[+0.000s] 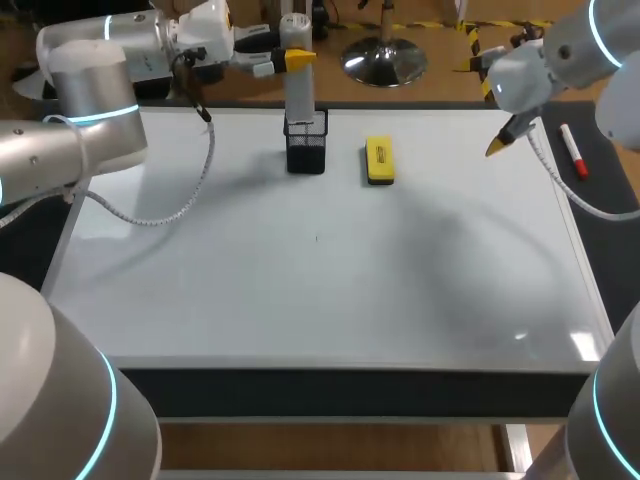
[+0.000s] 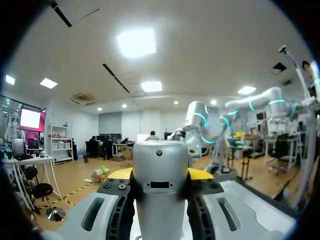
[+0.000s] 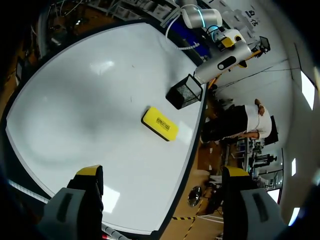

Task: Pick up the inspection probe, press it on each red-marked spot on the whiteboard one by one, put down the probe, pick up the eraser, and wipe off all the red marks.

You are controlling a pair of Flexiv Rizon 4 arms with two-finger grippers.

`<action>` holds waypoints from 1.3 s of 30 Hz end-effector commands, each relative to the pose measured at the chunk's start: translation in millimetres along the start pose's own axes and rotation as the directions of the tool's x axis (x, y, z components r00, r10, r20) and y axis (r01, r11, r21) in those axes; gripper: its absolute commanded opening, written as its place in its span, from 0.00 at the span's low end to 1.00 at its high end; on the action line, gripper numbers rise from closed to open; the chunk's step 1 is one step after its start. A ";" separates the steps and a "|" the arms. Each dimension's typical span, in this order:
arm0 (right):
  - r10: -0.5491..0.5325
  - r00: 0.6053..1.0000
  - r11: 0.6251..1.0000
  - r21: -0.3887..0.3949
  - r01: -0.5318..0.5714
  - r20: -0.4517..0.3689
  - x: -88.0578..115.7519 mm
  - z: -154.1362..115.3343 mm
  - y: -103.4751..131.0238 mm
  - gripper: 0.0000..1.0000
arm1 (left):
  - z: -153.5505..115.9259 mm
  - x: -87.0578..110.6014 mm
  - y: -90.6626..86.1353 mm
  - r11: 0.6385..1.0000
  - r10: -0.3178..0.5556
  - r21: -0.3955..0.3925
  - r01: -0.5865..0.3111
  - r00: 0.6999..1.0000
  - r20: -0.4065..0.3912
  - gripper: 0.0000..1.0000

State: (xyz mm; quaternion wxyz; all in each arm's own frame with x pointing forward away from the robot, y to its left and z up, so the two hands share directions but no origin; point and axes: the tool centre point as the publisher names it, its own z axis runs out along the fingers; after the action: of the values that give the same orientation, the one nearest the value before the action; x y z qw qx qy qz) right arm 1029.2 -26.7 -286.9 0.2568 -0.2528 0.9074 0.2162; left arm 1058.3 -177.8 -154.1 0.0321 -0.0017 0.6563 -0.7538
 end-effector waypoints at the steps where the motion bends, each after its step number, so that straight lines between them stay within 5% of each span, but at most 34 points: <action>1: -0.002 1.000 1.000 0.001 0.002 -0.003 0.0 -0.6 -0.2 1.00 | 1.1 -7.5 5.3 1.000 -0.001 0.009 0.001 0.999 -0.036 0.00; 8: -0.002 1.000 1.000 0.001 0.002 -0.003 0.0 -0.6 -0.2 1.00 | 2.6 -6.4 12.6 1.000 -0.006 0.027 0.008 0.995 -0.096 0.00; 39: -0.002 1.000 1.000 0.001 0.002 -0.003 0.0 -0.6 -0.2 1.00 | 7.7 -11.9 47.7 0.999 -0.040 -0.008 0.039 0.994 -0.104 0.00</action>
State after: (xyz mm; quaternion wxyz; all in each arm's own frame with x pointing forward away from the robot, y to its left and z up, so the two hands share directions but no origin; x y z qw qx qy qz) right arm 1029.2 -26.7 -286.9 0.2569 -0.2528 0.9074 0.2161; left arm 1069.4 -190.1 -198.2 -0.0147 0.0236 0.6608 -0.7500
